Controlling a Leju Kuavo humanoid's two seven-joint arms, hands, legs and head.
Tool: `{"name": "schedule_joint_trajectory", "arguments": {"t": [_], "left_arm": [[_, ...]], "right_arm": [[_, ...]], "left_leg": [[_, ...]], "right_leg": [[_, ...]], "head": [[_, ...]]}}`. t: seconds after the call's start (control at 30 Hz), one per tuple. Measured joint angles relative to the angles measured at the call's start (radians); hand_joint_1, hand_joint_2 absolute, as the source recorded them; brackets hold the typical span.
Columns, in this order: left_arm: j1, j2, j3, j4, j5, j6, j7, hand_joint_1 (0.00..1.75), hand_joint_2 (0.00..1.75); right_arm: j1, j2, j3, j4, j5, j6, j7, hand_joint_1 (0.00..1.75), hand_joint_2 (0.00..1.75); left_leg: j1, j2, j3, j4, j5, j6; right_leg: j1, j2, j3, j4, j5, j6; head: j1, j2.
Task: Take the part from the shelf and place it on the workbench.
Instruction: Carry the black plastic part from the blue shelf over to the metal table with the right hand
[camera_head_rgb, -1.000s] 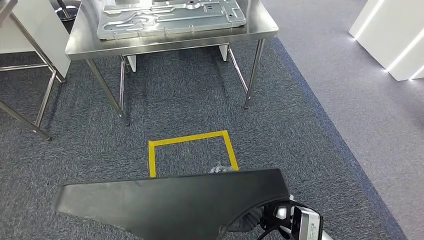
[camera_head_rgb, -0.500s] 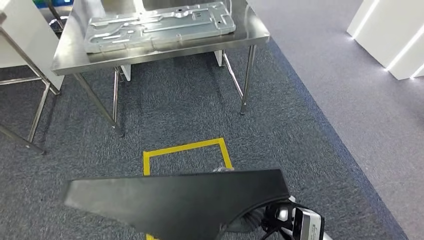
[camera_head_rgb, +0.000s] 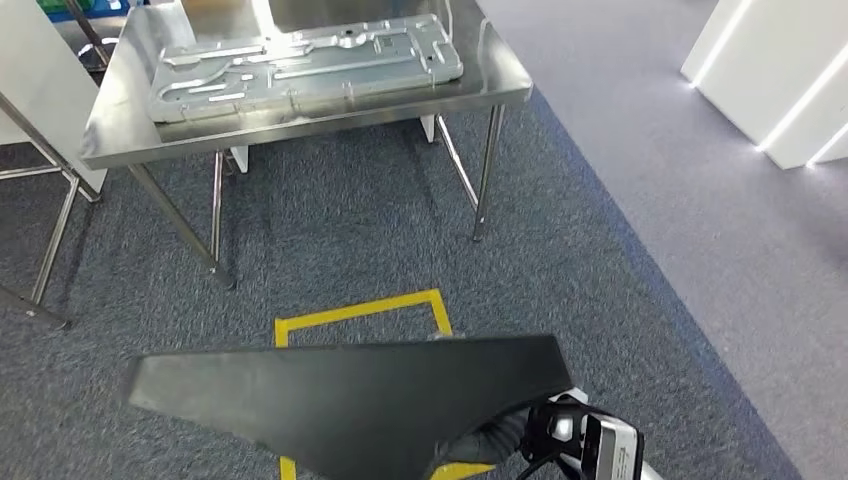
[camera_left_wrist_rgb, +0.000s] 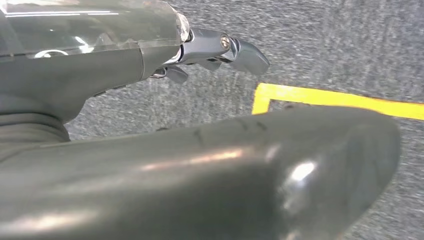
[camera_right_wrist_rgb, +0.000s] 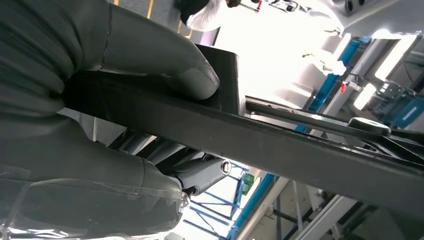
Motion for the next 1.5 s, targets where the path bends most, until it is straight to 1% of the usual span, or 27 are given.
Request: {"name": "schedule_joint_trajectory", "arguments": {"t": [0.1, 0.13, 0.17, 0.2, 0.27, 0.33, 0.4, 0.47, 0.53, 0.6, 0.63, 0.67, 0.7, 0.77, 0.83, 0.97, 1.03, 1.1, 1.13, 1.17, 1.2, 1.23, 1.27, 1.33, 1.37, 1.43, 1.5], "left_arm": [[-0.001, 0.000, -0.001, 0.000, -0.004, -0.002, -0.001, 0.00, 0.00], [0.000, 0.000, -0.001, 0.000, -0.005, -0.002, 0.000, 0.00, 0.00], [0.002, 0.000, -0.001, 0.000, -0.005, -0.002, 0.000, 0.00, 0.00], [0.002, -0.001, -0.001, 0.000, -0.006, -0.002, 0.000, 0.00, 0.00], [0.001, -0.002, -0.001, 0.000, -0.006, -0.001, 0.000, 0.00, 0.00], [-0.003, -0.003, -0.001, 0.000, -0.006, 0.001, 0.000, 0.00, 0.00], [-0.003, -0.004, -0.001, 0.001, -0.006, 0.002, 0.000, 0.00, 0.00], [-0.002, -0.004, -0.001, 0.001, -0.006, 0.002, 0.001, 0.00, 0.00], [-0.003, -0.005, -0.001, 0.001, -0.006, 0.002, 0.001, 0.00, 0.00], [-0.002, -0.005, -0.001, 0.001, -0.006, 0.003, 0.002, 0.00, 0.00], [0.000, -0.005, -0.001, 0.001, -0.005, 0.004, 0.002, 0.00, 0.00], [0.002, -0.005, -0.001, 0.001, -0.004, 0.004, 0.003, 0.00, 0.00], [0.004, -0.006, -0.001, 0.001, -0.004, 0.005, 0.003, 0.00, 0.00], [0.005, -0.005, -0.001, 0.001, -0.002, 0.006, 0.003, 0.00, 0.00], [0.006, -0.005, -0.001, 0.001, -0.001, 0.007, 0.003, 0.00, 0.00], [0.005, -0.005, -0.001, 0.001, 0.004, 0.011, 0.003, 0.00, 0.00], [0.002, -0.005, -0.001, 0.001, 0.005, 0.012, 0.003, 0.00, 0.00], [0.001, -0.006, -0.001, 0.001, 0.006, 0.013, 0.003, 0.00, 0.00], [0.002, -0.006, -0.001, 0.001, 0.006, 0.013, 0.003, 0.00, 0.00], [0.003, -0.006, -0.001, 0.001, 0.006, 0.013, 0.003, 0.00, 0.00], [0.004, -0.007, -0.001, 0.001, 0.006, 0.013, 0.003, 0.00, 0.00], [0.005, -0.009, -0.001, 0.001, 0.006, 0.013, 0.003, 0.00, 0.00], [0.005, -0.010, -0.001, 0.001, 0.006, 0.013, 0.003, 0.00, 0.00], [0.000, -0.012, -0.001, 0.001, 0.006, 0.014, 0.003, 0.00, 0.00], [-0.001, -0.014, -0.001, 0.001, 0.006, 0.015, 0.003, 0.00, 0.00], [-0.001, -0.015, -0.001, 0.001, 0.005, 0.014, 0.002, 0.00, 0.00], [0.000, -0.015, -0.001, 0.001, 0.004, 0.014, 0.002, 0.00, 0.00]], "right_arm": [[0.007, -0.002, -0.001, 0.000, 0.009, -0.005, 0.000, 1.75, 1.75], [0.011, -0.002, -0.001, 0.000, 0.017, -0.010, 0.000, 1.75, 1.75], [0.015, -0.003, -0.001, 0.000, 0.027, -0.015, 0.000, 1.75, 1.75], [0.018, -0.004, -0.001, 0.001, 0.037, -0.021, 0.000, 1.75, 1.75], [0.022, -0.006, 0.000, 0.001, 0.050, -0.030, 0.000, 1.75, 1.75], [0.025, -0.008, 0.000, 0.002, 0.057, -0.035, 0.001, 1.75, 1.75], [0.026, -0.010, 0.000, 0.003, 0.060, -0.036, 0.002, 1.75, 1.75], [0.024, -0.012, -0.001, 0.002, 0.054, -0.035, 0.002, 1.75, 1.75], [0.023, -0.012, -0.001, 0.001, 0.045, -0.033, 0.001, 1.75, 1.75], [0.026, -0.013, -0.001, 0.000, 0.040, -0.031, 0.001, 1.75, 1.75], [0.029, -0.013, -0.001, 0.000, 0.040, -0.031, 0.001, 1.75, 1.75], [0.031, -0.013, -0.001, 0.000, 0.039, -0.031, 0.001, 1.75, 1.75], [0.032, -0.013, -0.001, -0.001, 0.039, -0.030, 0.001, 1.75, 1.75], [0.033, -0.013, 0.000, -0.005, 0.039, -0.029, 0.002, 1.75, 1.75], [0.033, -0.012, 0.000, -0.010, 0.038, -0.028, 0.003, 1.75, 1.75], [0.032, -0.013, 0.000, -0.023, 0.034, -0.026, 0.004, 1.75, 1.75], [0.031, -0.013, 0.000, -0.030, 0.032, -0.023, 0.004, 1.75, 1.75], [0.033, -0.013, -0.001, -0.033, 0.031, -0.020, 0.004, 1.75, 1.75], [0.035, -0.013, -0.001, -0.033, 0.031, -0.018, 0.004, 1.75, 1.75], [0.037, -0.014, -0.001, -0.033, 0.032, -0.018, 0.004, 1.75, 1.75], [0.038, -0.014, -0.001, -0.033, 0.036, -0.019, 0.005, 1.75, 1.75], [0.039, -0.015, -0.001, -0.033, 0.041, -0.021, 0.006, 1.75, 1.75], [0.040, -0.017, -0.002, -0.033, 0.048, -0.023, 0.007, 1.75, 1.75], [0.045, -0.021, -0.002, -0.032, 0.058, -0.029, 0.009, 1.75, 1.75], [0.047, -0.024, -0.003, -0.032, 0.061, -0.031, 0.009, 1.75, 1.75], [0.049, -0.027, -0.007, -0.033, 0.060, -0.031, 0.007, 1.75, 1.75], [0.048, -0.028, -0.013, -0.036, 0.053, -0.029, 0.004, 1.75, 1.75]], "left_leg": [[0.006, 0.001, 0.016, -0.003, -0.013, 0.001], [0.009, -0.002, 0.022, -0.003, -0.020, -0.002], [0.012, -0.005, 0.030, -0.003, -0.027, -0.007], [0.016, -0.010, 0.040, -0.003, -0.036, -0.012], [0.023, -0.019, 0.060, -0.001, -0.055, -0.026], [0.025, -0.028, 0.068, -0.001, -0.071, -0.042], [0.026, -0.034, 0.075, 0.007, -0.073, -0.057], [0.029, -0.026, 0.071, 0.042, -0.076, -0.066], [0.031, -0.013, 0.020, 0.132, -0.104, -0.067], [0.030, -0.007, -0.065, 0.249, -0.149, -0.068], [0.030, -0.006, -0.098, 0.282, -0.163, -0.067], [0.029, -0.006, -0.117, 0.284, -0.158, -0.065], [0.027, -0.005, -0.120, 0.253, -0.132, -0.058], [0.020, -0.004, -0.098, 0.139, -0.040, -0.040], [0.009, -0.003, -0.078, 0.062, 0.004, -0.029], [0.006, -0.005, -0.039, 0.031, 0.003, -0.013], [0.008, -0.005, -0.017, 0.022, -0.004, -0.004], [0.008, -0.005, -0.006, 0.021, -0.015, 0.001], [0.008, -0.005, 0.000, 0.021, -0.023, 0.001], [0.009, -0.008, 0.009, 0.021, -0.031, -0.001], [0.010, -0.012, 0.020, 0.021, -0.040, -0.004], [0.012, -0.018, 0.033, 0.021, -0.050, -0.009], [0.013, -0.024, 0.043, 0.021, -0.060, -0.014], [0.015, -0.036, 0.056, 0.021, -0.076, -0.025], [0.015, -0.041, 0.059, 0.021, -0.079, -0.031], [0.016, -0.046, 0.061, 0.028, -0.077, -0.042], [0.018, -0.032, 0.041, 0.078, -0.071, -0.050]], "right_leg": [[-0.015, -0.003, -0.109, 0.149, -0.063, 0.018], [-0.021, -0.004, -0.137, 0.170, -0.069, 0.023], [-0.027, -0.005, -0.150, 0.161, -0.055, 0.027], [-0.033, -0.005, -0.146, 0.121, -0.021, 0.033], [-0.043, 0.003, -0.114, -0.001, 0.069, 0.043], [-0.043, 0.012, -0.094, -0.065, 0.099, 0.035], [-0.039, 0.010, -0.086, -0.069, 0.088, 0.014], [-0.037, 0.004, -0.067, -0.074, 0.086, -0.004], [-0.033, -0.004, -0.048, -0.077, 0.074, -0.018], [-0.026, -0.008, -0.036, -0.077, 0.059, -0.027], [-0.022, -0.008, -0.027, -0.077, 0.051, -0.030], [-0.018, -0.008, -0.017, -0.077, 0.043, -0.031], [-0.015, -0.008, -0.005, -0.077, 0.034, -0.032], [-0.009, -0.008, 0.021, -0.077, 0.014, -0.031], [-0.007, -0.007, 0.038, -0.078, -0.002, -0.023], [-0.010, -0.009, 0.052, -0.044, -0.012, 0.001], [-0.014, -0.010, 0.011, 0.032, -0.036, 0.011], [-0.018, -0.011, -0.070, 0.144, -0.080, 0.019], [-0.020, -0.011, -0.107, 0.181, -0.095, 0.023], [-0.023, -0.011, -0.131, 0.190, -0.095, 0.026], [-0.026, -0.011, -0.139, 0.167, -0.074, 0.028], [-0.029, -0.008, -0.134, 0.117, -0.031, 0.031], [-0.032, 0.002, -0.123, 0.053, 0.025, 0.032], [-0.033, 0.023, -0.107, -0.037, 0.090, 0.027], [-0.031, 0.029, -0.105, -0.055, 0.100, 0.021], [-0.029, 0.024, -0.093, -0.062, 0.095, 0.005], [-0.031, 0.016, -0.068, -0.074, 0.086, -0.009]], "head": [[0.002, 0.000], [0.002, 0.000], [0.002, 0.000], [0.002, 0.000], [0.003, 0.000], [0.005, 0.000], [0.005, 0.000], [0.004, 0.000], [0.002, 0.000], [0.001, 0.000], [0.001, 0.000], [0.001, 0.000], [0.001, 0.000], [0.002, 0.000], [0.003, 0.000], [0.003, 0.000], [0.005, 0.000], [0.006, 0.000], [0.006, 0.000], [0.006, 0.000], [0.006, 0.000], [0.006, 0.000], [0.007, 0.000], [0.006, 0.000], [0.006, 0.000], [0.004, 0.000], [0.002, 0.000]]}}
